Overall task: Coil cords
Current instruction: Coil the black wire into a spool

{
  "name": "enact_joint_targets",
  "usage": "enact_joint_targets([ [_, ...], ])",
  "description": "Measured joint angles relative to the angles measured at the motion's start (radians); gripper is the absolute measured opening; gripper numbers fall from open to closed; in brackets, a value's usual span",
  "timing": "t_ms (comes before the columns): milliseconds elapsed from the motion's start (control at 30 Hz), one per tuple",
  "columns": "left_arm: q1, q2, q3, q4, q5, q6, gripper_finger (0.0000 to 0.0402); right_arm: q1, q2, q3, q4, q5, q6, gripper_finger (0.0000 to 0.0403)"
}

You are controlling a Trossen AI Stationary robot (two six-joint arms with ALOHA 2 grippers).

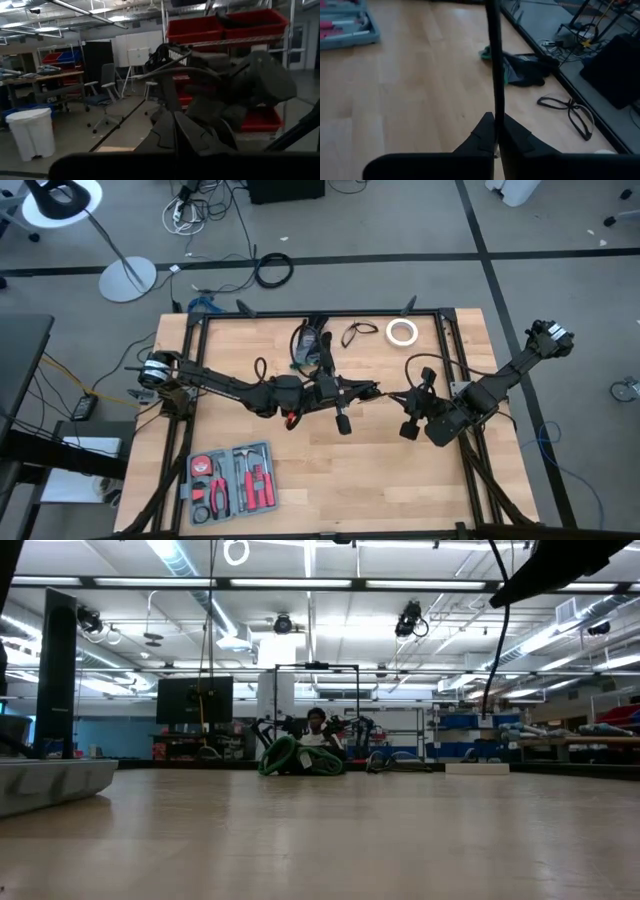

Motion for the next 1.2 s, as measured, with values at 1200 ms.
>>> enact_joint_targets([
  [1200, -0.174, 0.193, -0.022, 0.36, -0.179, 0.073, 0.0, 0.141, 0.443, -0.002, 0.473, 0.203, 0.262, 0.0007],
])
